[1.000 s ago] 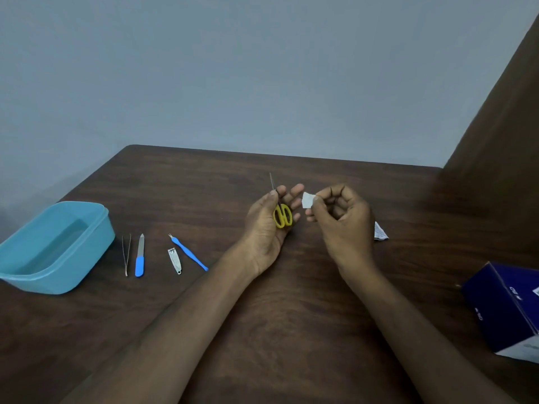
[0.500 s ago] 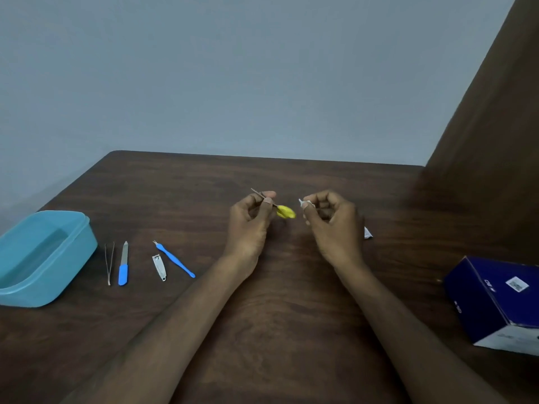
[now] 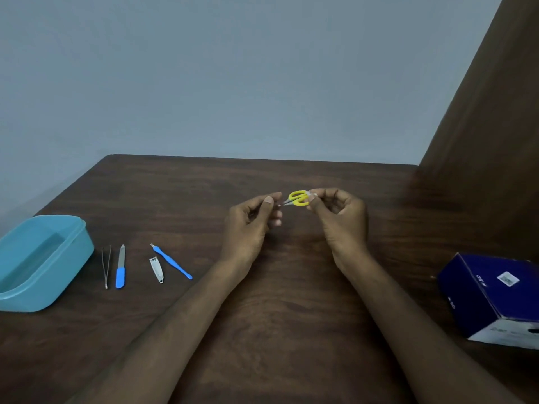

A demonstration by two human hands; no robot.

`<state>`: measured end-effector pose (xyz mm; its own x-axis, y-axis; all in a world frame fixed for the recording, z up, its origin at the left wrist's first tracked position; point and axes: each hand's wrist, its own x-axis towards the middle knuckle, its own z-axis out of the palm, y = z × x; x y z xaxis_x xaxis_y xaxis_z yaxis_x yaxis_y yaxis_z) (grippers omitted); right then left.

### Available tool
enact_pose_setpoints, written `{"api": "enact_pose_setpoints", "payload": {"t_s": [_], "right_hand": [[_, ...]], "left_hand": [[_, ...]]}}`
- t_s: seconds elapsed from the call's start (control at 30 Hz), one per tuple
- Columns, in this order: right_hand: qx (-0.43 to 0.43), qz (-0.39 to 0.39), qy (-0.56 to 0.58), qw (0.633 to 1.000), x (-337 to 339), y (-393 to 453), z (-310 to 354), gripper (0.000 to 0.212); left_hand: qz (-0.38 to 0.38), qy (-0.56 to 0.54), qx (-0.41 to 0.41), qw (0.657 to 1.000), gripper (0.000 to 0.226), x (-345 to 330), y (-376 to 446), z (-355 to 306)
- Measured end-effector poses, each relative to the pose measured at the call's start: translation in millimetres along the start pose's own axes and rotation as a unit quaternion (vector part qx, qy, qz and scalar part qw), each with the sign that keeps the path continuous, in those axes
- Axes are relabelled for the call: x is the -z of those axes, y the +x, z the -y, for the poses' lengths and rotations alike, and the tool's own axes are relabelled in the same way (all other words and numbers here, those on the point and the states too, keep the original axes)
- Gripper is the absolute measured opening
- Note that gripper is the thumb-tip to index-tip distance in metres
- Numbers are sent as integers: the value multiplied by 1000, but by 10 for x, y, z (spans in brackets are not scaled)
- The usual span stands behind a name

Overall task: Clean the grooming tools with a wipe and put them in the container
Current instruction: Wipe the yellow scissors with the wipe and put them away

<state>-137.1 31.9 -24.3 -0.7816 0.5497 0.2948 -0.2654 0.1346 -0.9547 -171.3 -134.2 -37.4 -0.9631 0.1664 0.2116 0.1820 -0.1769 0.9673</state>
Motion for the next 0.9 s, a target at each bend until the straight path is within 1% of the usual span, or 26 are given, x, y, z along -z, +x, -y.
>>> {"api": "enact_pose_setpoints", "payload": {"t_s": [0.13,0.27,0.33,0.4,0.47,0.53,0.57,0.63,0.8,0.87,0.9], "right_hand": [[61,18,-34,997,60,35,43,4],[97,32,-74,992,97,46,32,6],[130,22,-116,985,123,49,31,8],[205,-7,-190,960,177,61,69,7],[301,-22,-263,916,218,71,121,8],[364,-24,-304,880,230,86,121,10],[373,-23,-310,874,218,89,105,10],[376,-4,-306,875,157,54,64,11],[425,55,-319,846,-25,-67,57,17],[426,52,-325,842,33,-3,66,14],[416,44,-329,847,76,34,63,12]], "left_hand": [[29,53,27,998,14,27,2,23],[76,38,77,993,15,54,-4,-26],[92,30,83,992,13,52,-13,-52],[81,27,76,993,13,38,-18,-65],[57,30,63,996,15,22,-13,-54],[40,54,41,997,15,3,-8,-38],[38,70,31,996,13,-7,-11,-33],[38,88,18,995,10,-23,-18,-30],[23,69,5,997,6,21,-12,-22],[27,81,2,996,5,18,-17,-21],[31,99,0,995,5,13,-18,-16]]}}
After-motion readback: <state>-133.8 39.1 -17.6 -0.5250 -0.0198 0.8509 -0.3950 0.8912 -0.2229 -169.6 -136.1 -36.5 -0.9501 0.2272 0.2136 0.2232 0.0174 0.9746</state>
